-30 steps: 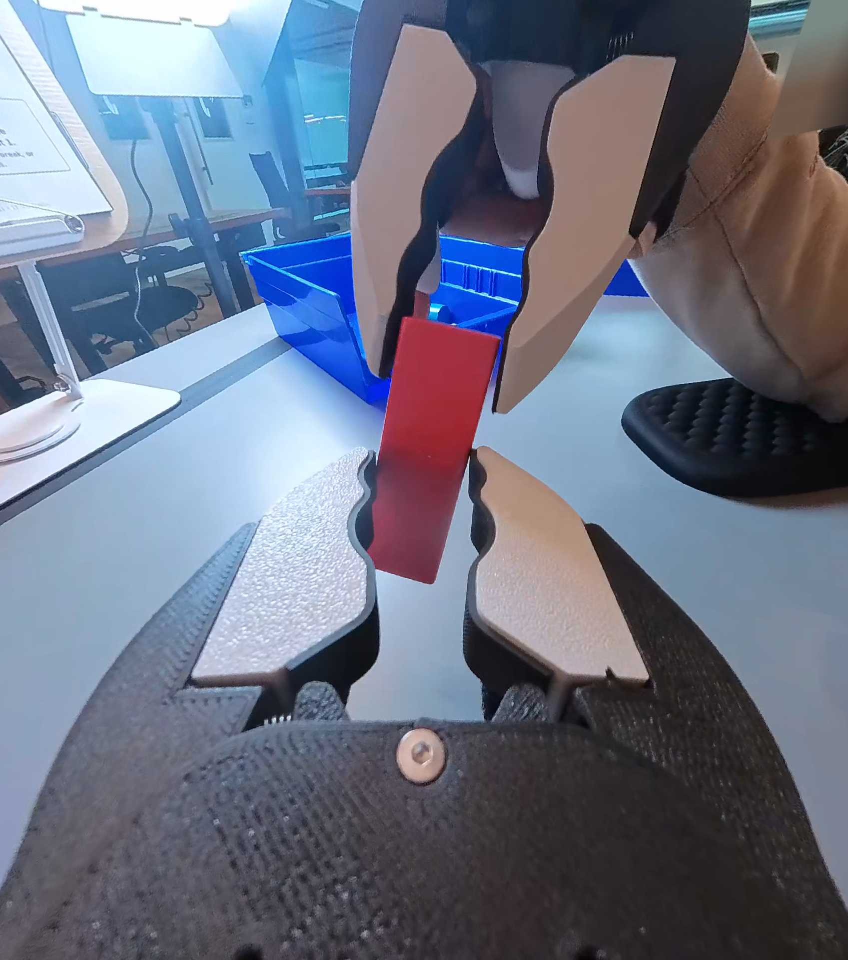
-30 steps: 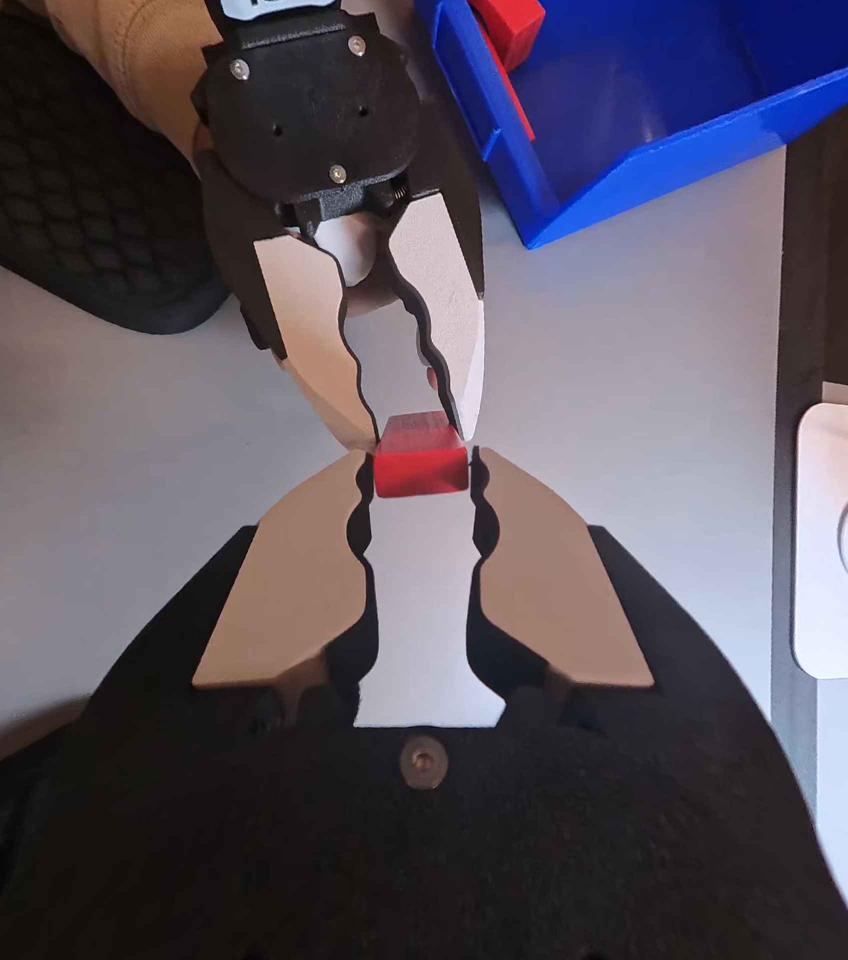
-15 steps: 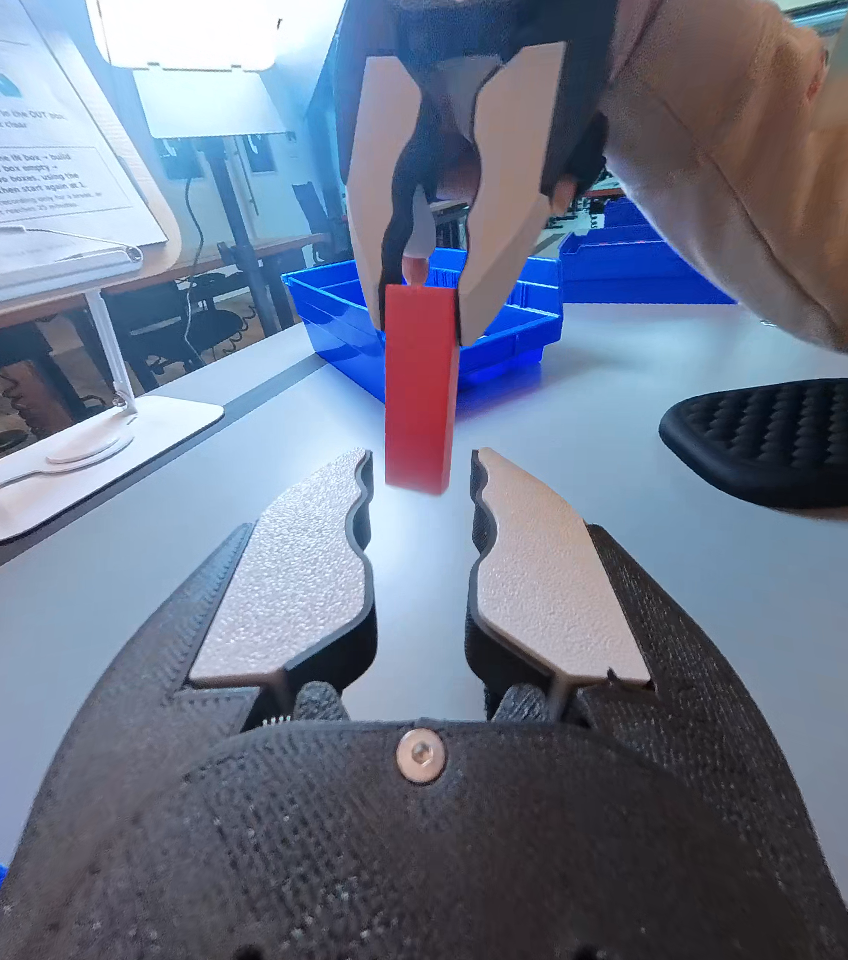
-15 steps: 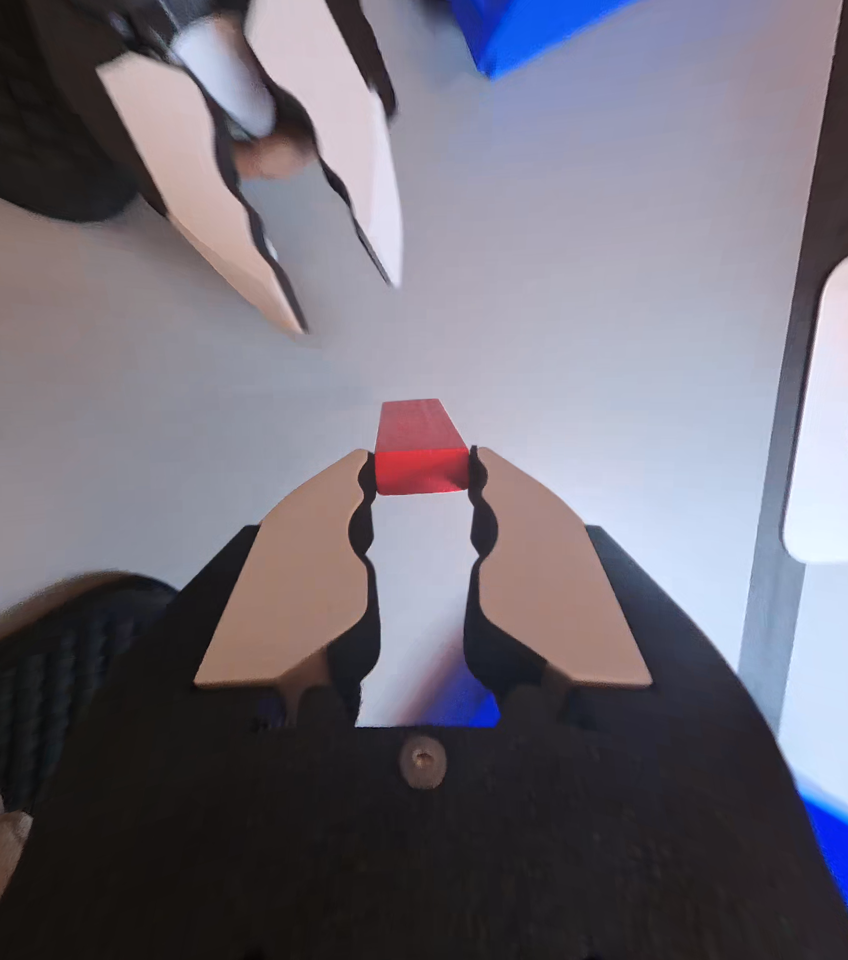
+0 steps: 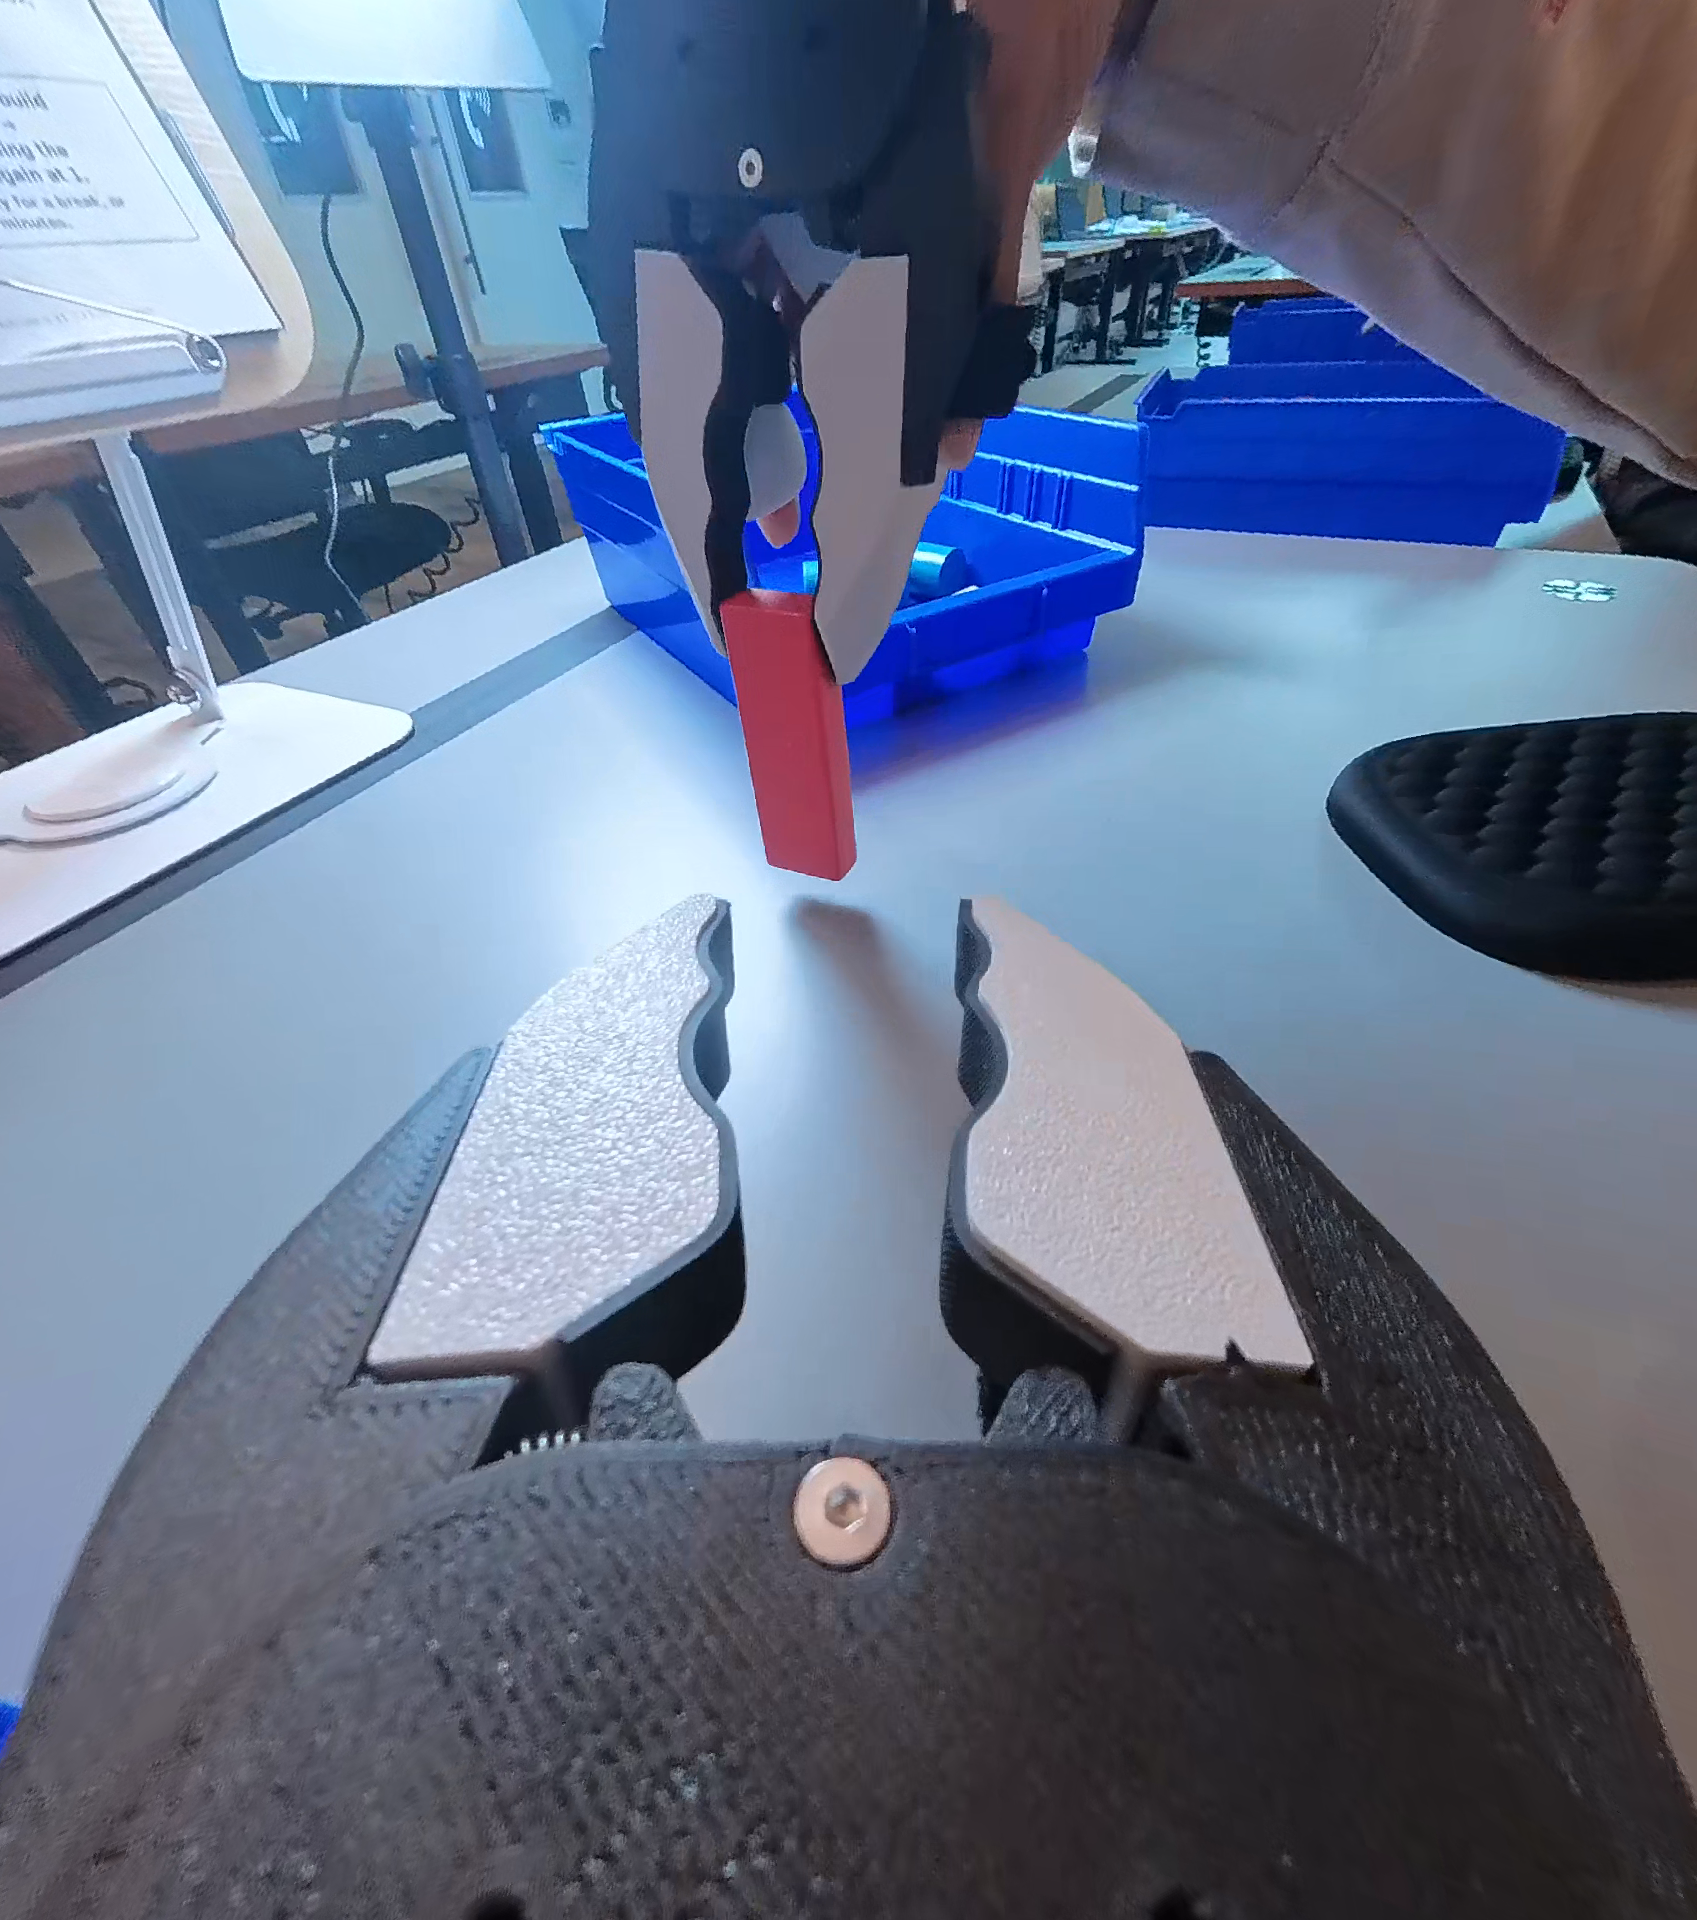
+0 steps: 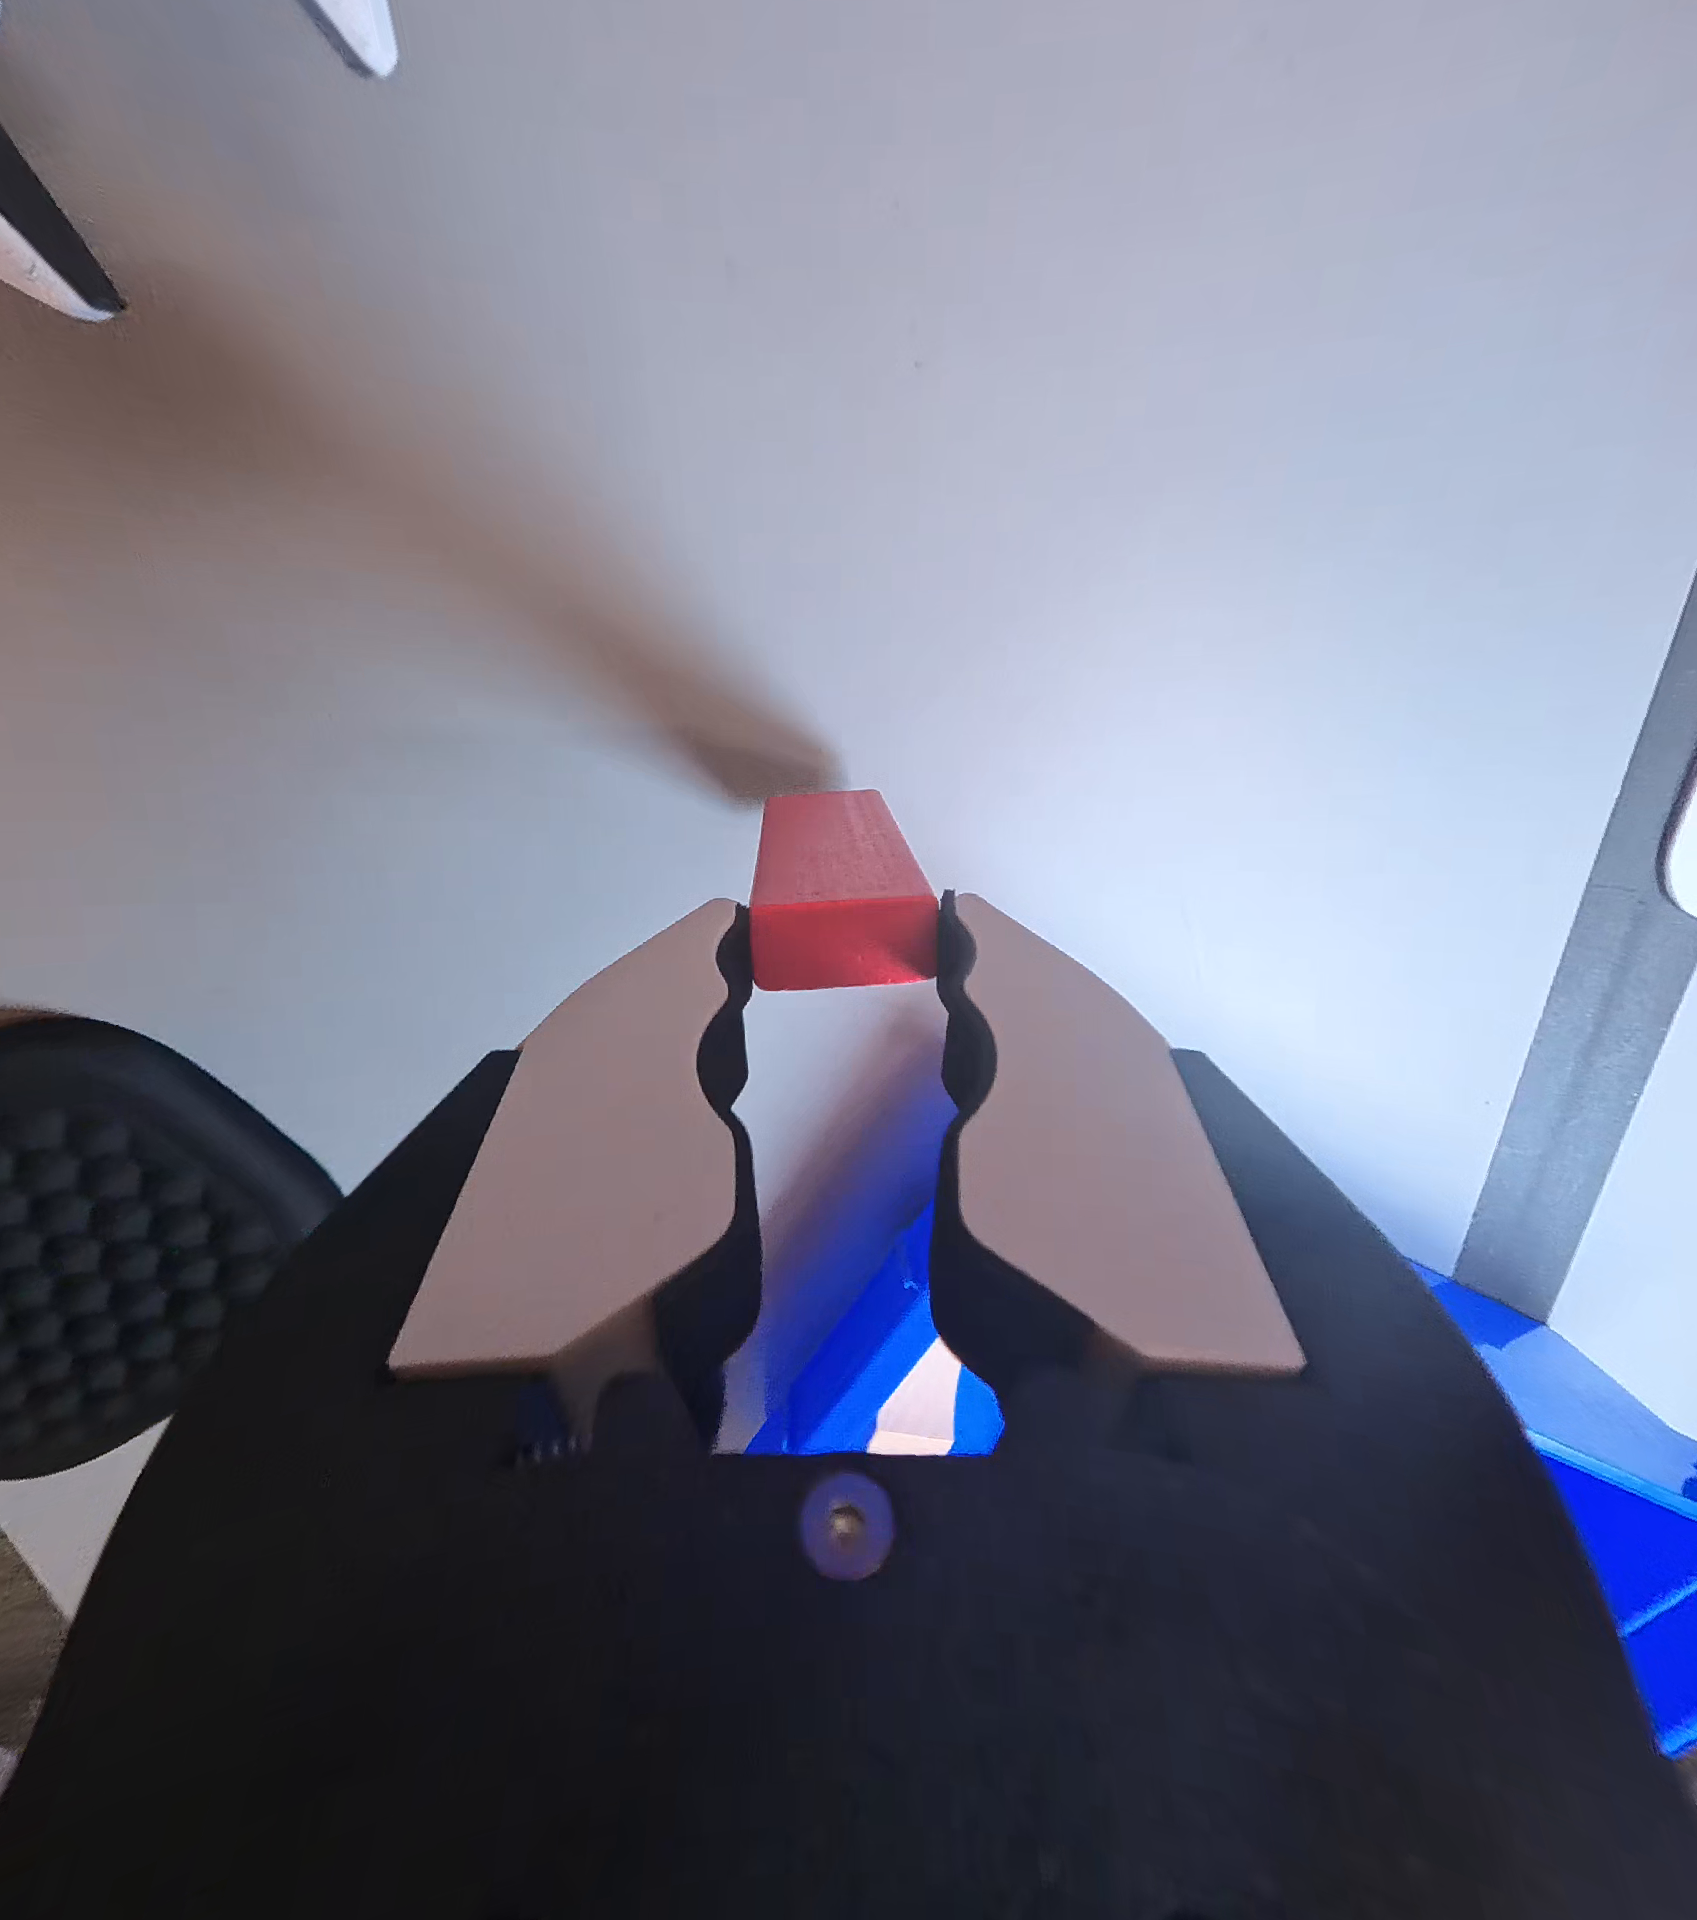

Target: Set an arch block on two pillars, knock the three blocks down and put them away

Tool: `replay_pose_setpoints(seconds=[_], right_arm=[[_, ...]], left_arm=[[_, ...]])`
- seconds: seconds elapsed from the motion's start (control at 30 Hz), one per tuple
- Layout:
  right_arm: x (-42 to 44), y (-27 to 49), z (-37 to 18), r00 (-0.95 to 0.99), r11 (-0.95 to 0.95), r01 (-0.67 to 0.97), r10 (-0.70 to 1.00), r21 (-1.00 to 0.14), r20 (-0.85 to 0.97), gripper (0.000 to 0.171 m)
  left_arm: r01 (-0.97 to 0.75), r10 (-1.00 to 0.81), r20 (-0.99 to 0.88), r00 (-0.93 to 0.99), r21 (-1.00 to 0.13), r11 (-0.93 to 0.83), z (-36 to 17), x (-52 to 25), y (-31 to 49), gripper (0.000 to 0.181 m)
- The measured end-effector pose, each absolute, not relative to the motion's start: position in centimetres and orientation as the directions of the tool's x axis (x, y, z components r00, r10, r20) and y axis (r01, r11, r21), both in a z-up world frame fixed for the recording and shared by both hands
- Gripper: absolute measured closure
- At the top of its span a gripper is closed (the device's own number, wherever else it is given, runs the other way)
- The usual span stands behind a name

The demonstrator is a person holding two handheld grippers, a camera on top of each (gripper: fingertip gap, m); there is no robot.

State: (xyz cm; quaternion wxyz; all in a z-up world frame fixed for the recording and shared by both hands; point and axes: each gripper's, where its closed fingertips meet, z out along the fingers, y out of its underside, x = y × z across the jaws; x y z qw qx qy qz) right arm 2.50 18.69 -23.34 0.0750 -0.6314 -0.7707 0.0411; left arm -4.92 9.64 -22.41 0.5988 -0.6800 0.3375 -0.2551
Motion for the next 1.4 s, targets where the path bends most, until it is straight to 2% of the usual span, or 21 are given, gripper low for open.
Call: replay_pose_setpoints(seconds=[1.4], right_arm=[[1.8,19.0,-24.5,-0.161,0.173,0.959,0.984,-0.223,0.072,0.135]], left_arm=[[-0.178,-0.771,-0.029,0.636,-0.978,-0.11,-23.7,-4.9,10.1,0.137]])
